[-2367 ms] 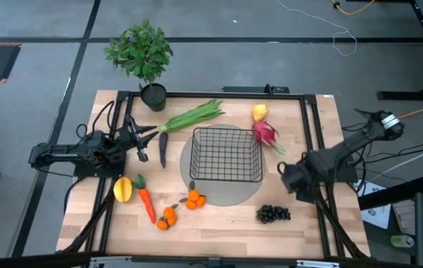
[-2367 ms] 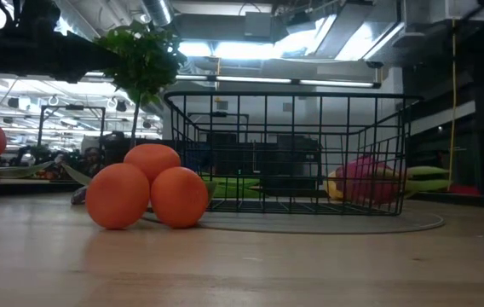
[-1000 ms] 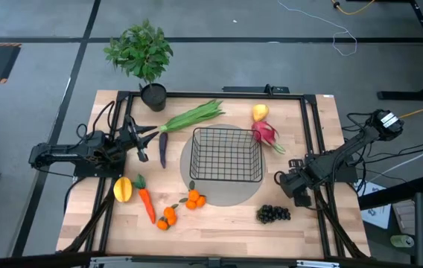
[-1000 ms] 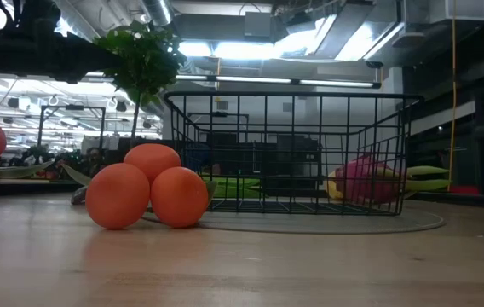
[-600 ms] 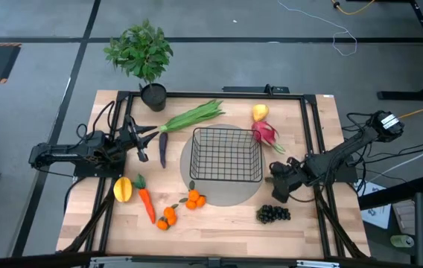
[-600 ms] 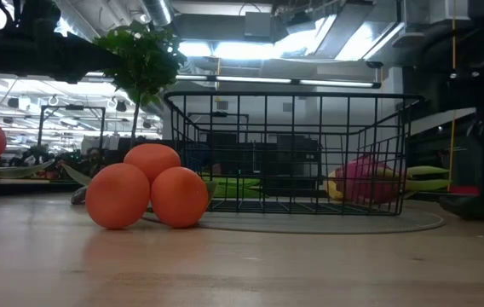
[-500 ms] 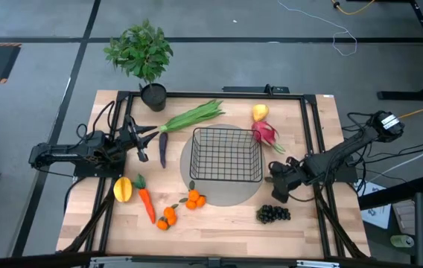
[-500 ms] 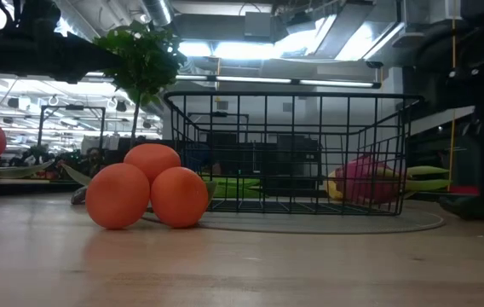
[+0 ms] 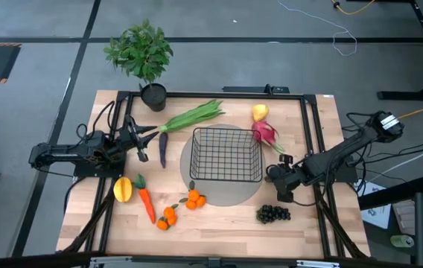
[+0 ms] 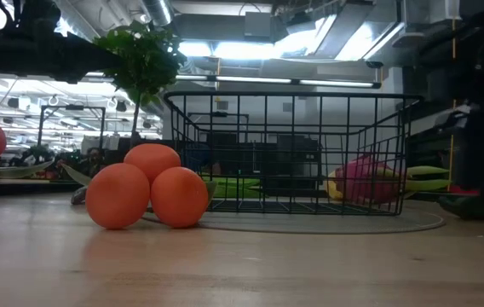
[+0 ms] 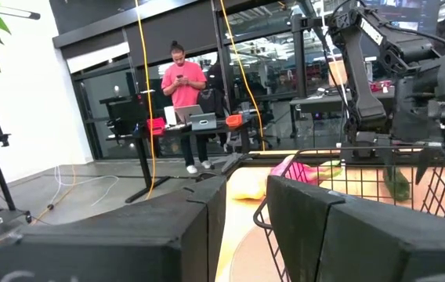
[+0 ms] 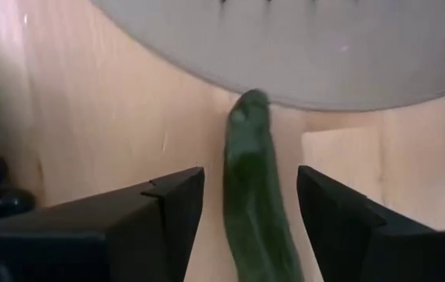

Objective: Build produce basket
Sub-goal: Put the green chilli pepper into the black wire basket

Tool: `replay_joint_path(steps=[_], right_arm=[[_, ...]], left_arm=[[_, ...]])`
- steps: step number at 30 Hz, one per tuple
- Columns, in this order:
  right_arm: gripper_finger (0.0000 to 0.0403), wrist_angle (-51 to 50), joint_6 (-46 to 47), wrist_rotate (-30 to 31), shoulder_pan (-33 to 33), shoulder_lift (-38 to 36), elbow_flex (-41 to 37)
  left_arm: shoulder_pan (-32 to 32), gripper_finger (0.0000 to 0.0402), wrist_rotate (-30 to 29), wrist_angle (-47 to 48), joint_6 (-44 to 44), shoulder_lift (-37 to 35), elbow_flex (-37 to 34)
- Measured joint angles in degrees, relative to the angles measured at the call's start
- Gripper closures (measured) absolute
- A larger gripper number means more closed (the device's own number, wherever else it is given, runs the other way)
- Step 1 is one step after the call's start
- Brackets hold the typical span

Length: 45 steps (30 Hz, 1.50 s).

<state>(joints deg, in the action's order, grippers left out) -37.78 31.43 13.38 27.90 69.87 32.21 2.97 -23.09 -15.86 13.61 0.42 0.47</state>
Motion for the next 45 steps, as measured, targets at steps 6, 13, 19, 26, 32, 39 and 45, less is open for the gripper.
replay_joint_path(steps=[6,13,19,26,32,39,45], right_arm=[[0.0209,0.0,0.0,0.1,0.0,7.6,0.0],[0.0223,-2.6,9.4,-0.5,0.0,12.5,2.1],[0.0330,-11.5,9.9,-1.5,0.0,12.3,9.6],[0.0383,-29.6,8.1,-1.8,0.1,12.2,21.4],[0.0383,-46.6,7.1,7.6,0.2,12.2,36.0],[0.0383,-38.7,-0.3,42.3,-1.6,12.1,47.3],[0.0335,-18.9,-23.2,44.2,-8.1,12.1,49.2]], left_arm=[[0.0,0.0317,0.0,0.3,0.0,0.0,0.0],[0.0,0.0317,0.0,0.4,0.0,0.0,0.0],[0.0,0.0317,0.0,0.4,0.0,0.0,0.0],[0.0,0.0317,0.0,0.6,0.0,0.0,0.0],[0.0,0.0317,0.0,0.6,0.0,0.0,0.0],[0.0,0.0317,0.0,0.6,0.0,0.0,0.0],[0.0,0.0317,0.0,0.6,-1.1,0.0,0.0]])
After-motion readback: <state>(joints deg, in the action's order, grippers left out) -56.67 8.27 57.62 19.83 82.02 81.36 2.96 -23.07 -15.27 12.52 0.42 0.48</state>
